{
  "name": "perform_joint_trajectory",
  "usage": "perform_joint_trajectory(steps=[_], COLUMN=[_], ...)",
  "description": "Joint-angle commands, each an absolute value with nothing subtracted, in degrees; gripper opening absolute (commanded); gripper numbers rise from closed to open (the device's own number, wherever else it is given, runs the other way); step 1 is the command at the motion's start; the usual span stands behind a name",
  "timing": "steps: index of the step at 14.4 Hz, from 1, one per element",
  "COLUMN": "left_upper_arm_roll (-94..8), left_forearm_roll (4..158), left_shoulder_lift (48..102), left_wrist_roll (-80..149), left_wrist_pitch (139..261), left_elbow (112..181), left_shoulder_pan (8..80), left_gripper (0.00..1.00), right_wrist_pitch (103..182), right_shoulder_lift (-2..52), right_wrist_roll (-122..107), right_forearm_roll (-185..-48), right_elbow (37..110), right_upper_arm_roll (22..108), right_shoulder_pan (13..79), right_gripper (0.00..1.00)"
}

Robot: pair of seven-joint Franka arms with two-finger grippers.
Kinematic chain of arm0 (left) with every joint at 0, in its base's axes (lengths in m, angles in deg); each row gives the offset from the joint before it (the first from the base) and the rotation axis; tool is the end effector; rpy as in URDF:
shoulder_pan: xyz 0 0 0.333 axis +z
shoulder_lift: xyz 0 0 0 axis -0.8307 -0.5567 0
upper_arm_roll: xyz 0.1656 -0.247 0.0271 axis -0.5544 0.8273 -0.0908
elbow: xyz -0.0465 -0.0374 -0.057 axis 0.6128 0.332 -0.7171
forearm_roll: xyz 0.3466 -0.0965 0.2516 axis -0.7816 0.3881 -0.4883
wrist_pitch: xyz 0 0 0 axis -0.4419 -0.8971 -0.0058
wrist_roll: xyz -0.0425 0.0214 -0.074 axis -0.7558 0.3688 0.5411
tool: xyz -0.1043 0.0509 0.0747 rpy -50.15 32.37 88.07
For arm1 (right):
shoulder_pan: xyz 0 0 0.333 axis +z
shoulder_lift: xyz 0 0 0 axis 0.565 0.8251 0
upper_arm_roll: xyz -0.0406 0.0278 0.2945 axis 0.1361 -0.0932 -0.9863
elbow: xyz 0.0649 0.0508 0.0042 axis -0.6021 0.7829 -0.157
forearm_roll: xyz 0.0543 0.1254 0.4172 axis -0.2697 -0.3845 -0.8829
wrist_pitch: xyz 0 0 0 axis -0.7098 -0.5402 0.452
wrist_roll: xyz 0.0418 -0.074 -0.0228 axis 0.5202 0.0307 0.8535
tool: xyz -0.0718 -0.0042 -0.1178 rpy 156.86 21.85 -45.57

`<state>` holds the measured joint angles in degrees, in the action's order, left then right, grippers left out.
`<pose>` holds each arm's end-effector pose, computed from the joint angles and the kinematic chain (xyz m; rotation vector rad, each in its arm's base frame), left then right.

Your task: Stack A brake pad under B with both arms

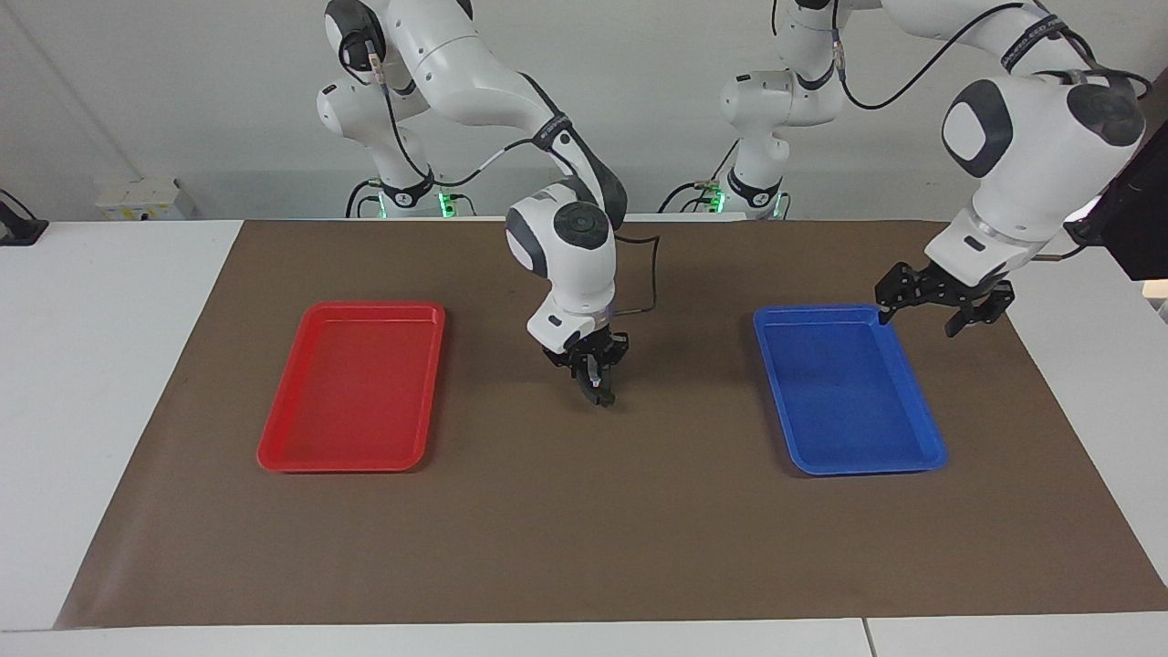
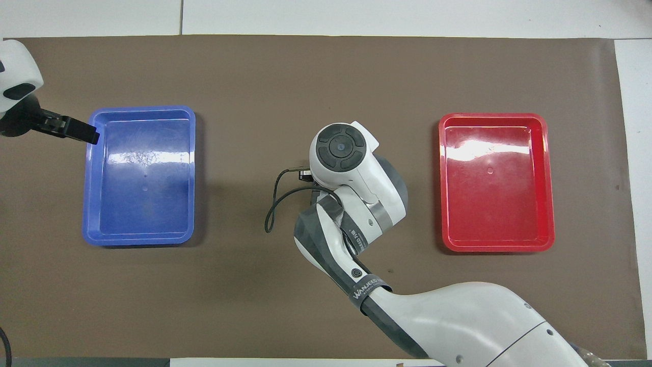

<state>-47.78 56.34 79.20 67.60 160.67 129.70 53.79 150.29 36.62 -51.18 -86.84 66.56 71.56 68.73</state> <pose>0.6387 -0.0095 0.5041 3.0944 -0.4933 0.0124 0.5802 0.4060 0.2589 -3.1098 0.0249 -0.0304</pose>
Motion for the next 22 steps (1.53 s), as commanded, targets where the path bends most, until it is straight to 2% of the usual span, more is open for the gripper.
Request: perform_joint_trajectory(steps=[1,6,16,18,19,20,21,22], left_upper_arm_roll=[-47.6,-47.5,-47.5,-47.4,-47.4,-47.4,-47.4,-47.4], left_forearm_roll=[55.3,55.4,55.3,55.3,55.3,55.3,55.3,55.4], left_shoulder_lift=[82.2,85.1,85.3,85.3,85.2,85.2,85.2,85.2], left_wrist_roll=[68.7,64.4,59.6,56.3,55.5,55.2,55.5,55.3], left_wrist_pitch=[156.0,151.6,151.6,151.6,151.8,152.0,152.3,152.3], left_elbow=[129.8,131.5,131.7,131.6,131.6,131.6,131.6,131.6], left_shoulder_pan=[54.7,54.6,54.3,54.0,54.0,54.0,54.1,54.2], left_gripper=[0.99,1.0,1.0,1.0,1.0,1.0,1.0,1.0], right_wrist_pitch=[151.9,153.9,156.0,156.1,156.0,156.0,156.0,156.0], right_shoulder_lift=[36.6,35.7,35.5,35.3,35.3,35.2,35.2,35.2], right_wrist_roll=[-52.0,-52.0,-52.0,-52.0,-52.0,-52.0,-52.0,-52.0], right_forearm_roll=[-87.2,-86.8,-86.7,-86.8,-86.8,-86.7,-86.7,-86.8], right_elbow=[67.3,70.8,72.3,72.7,72.8,72.8,72.8,72.8], right_upper_arm_roll=[71.8,71.8,71.8,71.8,71.8,71.8,71.8,71.8], right_shoulder_pan=[69.9,70.1,70.6,71.1,71.1,71.1,71.1,71.1], right_gripper=[0.0,0.0,0.0,0.03,0.1,0.34,0.91,1.0])
